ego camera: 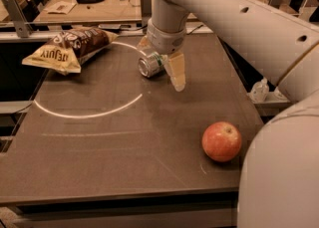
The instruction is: Place 7up can upright
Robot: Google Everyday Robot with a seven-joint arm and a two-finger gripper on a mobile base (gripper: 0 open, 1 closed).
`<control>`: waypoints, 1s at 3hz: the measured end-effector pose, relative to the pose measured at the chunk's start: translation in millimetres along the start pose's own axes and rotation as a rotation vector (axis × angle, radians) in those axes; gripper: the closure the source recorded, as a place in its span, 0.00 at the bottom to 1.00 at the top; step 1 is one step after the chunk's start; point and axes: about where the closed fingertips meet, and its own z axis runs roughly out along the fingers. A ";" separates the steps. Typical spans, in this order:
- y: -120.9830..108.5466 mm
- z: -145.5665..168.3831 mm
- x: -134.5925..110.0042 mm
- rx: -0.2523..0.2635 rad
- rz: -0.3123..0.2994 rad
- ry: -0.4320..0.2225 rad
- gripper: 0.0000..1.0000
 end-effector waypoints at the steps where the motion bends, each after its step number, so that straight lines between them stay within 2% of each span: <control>1: -7.7 10.8 -0.3 -0.035 -0.007 0.004 0.00; 3: -36.2 13.1 26.6 -0.051 -0.041 0.043 0.00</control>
Offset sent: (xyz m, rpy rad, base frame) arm 0.0473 0.0010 -0.0006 -0.0852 0.0191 0.0267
